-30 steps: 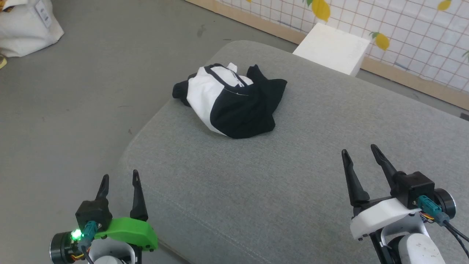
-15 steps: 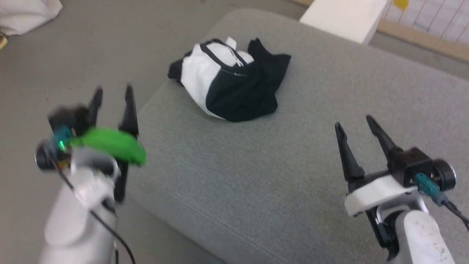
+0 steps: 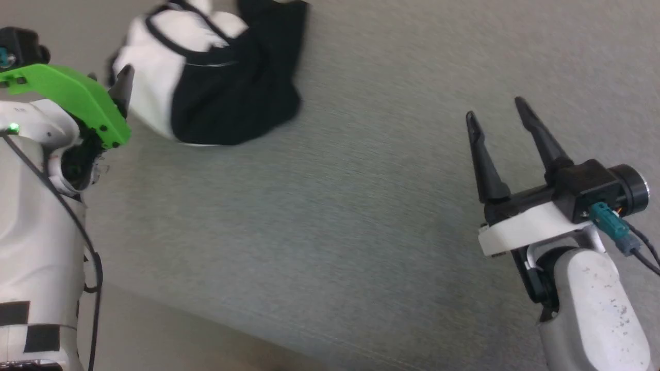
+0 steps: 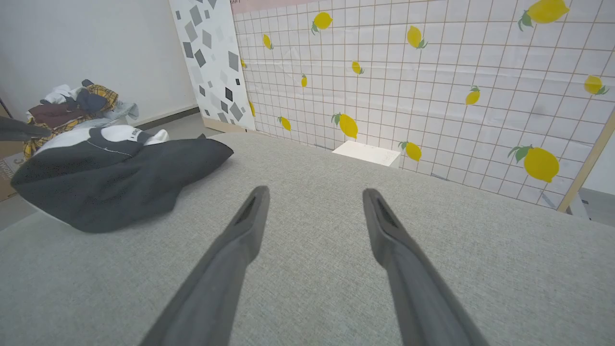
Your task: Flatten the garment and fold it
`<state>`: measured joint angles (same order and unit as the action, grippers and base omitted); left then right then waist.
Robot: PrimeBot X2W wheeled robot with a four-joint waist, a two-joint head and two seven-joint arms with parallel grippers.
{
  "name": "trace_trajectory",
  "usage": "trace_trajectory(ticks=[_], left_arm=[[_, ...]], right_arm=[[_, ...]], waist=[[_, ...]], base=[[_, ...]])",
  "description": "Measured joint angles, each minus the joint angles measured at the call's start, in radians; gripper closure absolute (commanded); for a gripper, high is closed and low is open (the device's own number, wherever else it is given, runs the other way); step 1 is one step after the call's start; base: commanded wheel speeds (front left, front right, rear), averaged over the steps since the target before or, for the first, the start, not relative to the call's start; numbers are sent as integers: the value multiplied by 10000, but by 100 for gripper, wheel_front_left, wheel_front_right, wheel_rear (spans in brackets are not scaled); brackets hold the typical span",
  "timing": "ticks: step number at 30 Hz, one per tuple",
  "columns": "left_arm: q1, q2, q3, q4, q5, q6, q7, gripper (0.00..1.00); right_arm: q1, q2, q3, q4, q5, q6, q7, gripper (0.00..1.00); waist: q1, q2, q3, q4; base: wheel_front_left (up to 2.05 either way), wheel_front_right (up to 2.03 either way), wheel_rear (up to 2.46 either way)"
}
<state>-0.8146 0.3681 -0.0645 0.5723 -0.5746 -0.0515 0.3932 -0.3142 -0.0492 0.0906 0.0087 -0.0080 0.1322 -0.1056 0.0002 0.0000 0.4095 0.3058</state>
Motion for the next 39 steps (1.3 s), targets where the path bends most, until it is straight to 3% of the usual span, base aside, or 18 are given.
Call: trace_trajectory(ticks=[8, 11, 13, 14, 16, 20, 24, 27, 33, 39], left_arm=[[25, -134, 213, 777, -872, 537, 1977, 0], [60, 121, 443, 779, -1122, 571, 2426, 0], [81, 307, 537, 748, -1308, 545, 2621, 61], [107, 407, 525, 694, -1319, 454, 2692, 100], [231, 454, 481, 550, -1317, 261, 2550, 100], [670, 533, 138, 38, -268, 180, 460, 100], [483, 675, -27, -754, 803, 447, -1856, 100], [114, 725, -180, -1344, 1392, 633, -3024, 100], [-432, 418, -779, -1960, 1793, 589, -3774, 100], [-965, -543, -1507, -2416, 1708, 242, -3772, 100]], right_arm=[[-78, -6, -209, 284, 178, 0, -418, 0], [-92, -6, -211, 462, 295, 0, -545, 0], [-93, -8, -219, 610, 359, 0, -619, 0], [-91, -12, -226, 708, 376, 0, -642, 0], [-81, -13, -234, 894, 433, 0, -731, 0], [182, -8, -320, 1206, 550, 0, -846, 0], [773, -12, -556, 1482, 779, 0, -957, 0], [1179, -12, -681, 1613, 905, 0, -970, 0], [1789, -8, -903, 1730, 1070, 0, -970, 0], [1939, -8, -982, 1570, 1149, 0, -907, 0]], waist=[[0, 0, 1036, -1263], [-1, 1, 1262, -1683], [-2, 1, 1304, -1883], [-1, 1, 1274, -1958], [-1, 1, 1138, -2051], [-1, 0, 683, -2208], [-1, 0, -12, -2305], [-1, 0, -643, -2321], [-3, 0, -2091, -2290], [-3, 0, -3275, -2565]], base=[[0, 0, 0], [0, 0, 0], [0, 0, 0], [0, 0, 0], [0, 0, 0], [0, 0, 0], [0, 0, 0], [0, 0, 0], [0, 0, 0], [0, 0, 0]])
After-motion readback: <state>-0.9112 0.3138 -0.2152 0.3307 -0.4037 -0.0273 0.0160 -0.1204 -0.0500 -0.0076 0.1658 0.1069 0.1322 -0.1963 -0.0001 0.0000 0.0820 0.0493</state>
